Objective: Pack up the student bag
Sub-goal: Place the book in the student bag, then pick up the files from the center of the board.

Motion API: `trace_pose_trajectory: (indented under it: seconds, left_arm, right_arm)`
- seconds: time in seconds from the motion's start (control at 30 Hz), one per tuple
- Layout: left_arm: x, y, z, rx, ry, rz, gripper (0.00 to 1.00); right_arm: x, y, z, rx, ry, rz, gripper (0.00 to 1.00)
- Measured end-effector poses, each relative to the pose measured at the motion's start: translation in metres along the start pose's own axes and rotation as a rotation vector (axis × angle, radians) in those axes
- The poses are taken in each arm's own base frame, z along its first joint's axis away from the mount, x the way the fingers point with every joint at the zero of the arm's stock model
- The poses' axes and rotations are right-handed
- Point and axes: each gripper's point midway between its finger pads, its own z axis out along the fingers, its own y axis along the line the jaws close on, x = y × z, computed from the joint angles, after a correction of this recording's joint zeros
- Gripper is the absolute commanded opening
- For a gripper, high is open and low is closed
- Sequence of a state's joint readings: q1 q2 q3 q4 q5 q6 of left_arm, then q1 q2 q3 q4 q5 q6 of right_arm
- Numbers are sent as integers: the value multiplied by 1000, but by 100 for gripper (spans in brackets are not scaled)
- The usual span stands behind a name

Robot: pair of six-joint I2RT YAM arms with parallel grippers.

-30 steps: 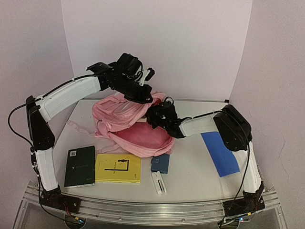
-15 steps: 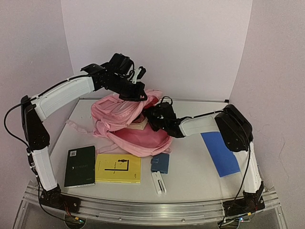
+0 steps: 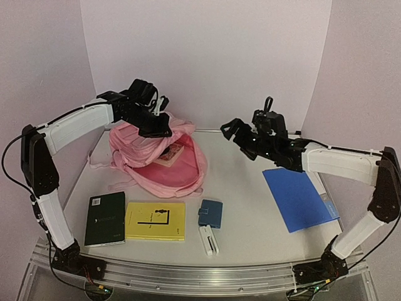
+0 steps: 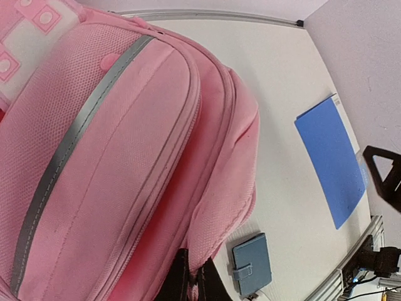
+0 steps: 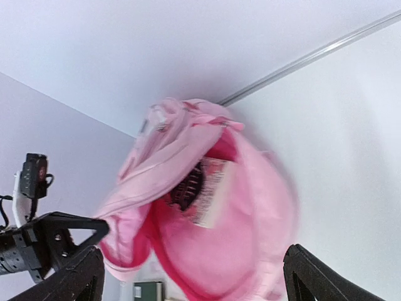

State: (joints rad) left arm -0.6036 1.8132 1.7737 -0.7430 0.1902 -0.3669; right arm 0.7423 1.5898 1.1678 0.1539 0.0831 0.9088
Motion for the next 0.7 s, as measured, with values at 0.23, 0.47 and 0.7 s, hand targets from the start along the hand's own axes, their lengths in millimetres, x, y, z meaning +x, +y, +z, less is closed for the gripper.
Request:
trace_pose_trajectory:
  seconds: [0.23,0.47,0.7]
  left_arm:
    - [25,29,13,-55,52,-71,62]
    - [47,30,13,-11,58,-157,81]
    - [60,21,3,65,43,-247,86]
  right_arm:
    - [-73,-190,-51,505,-36,-1,98]
    - [-119,-305,-113,810,-53,51,98]
    - [-114,-393,-133,995,42,115,98]
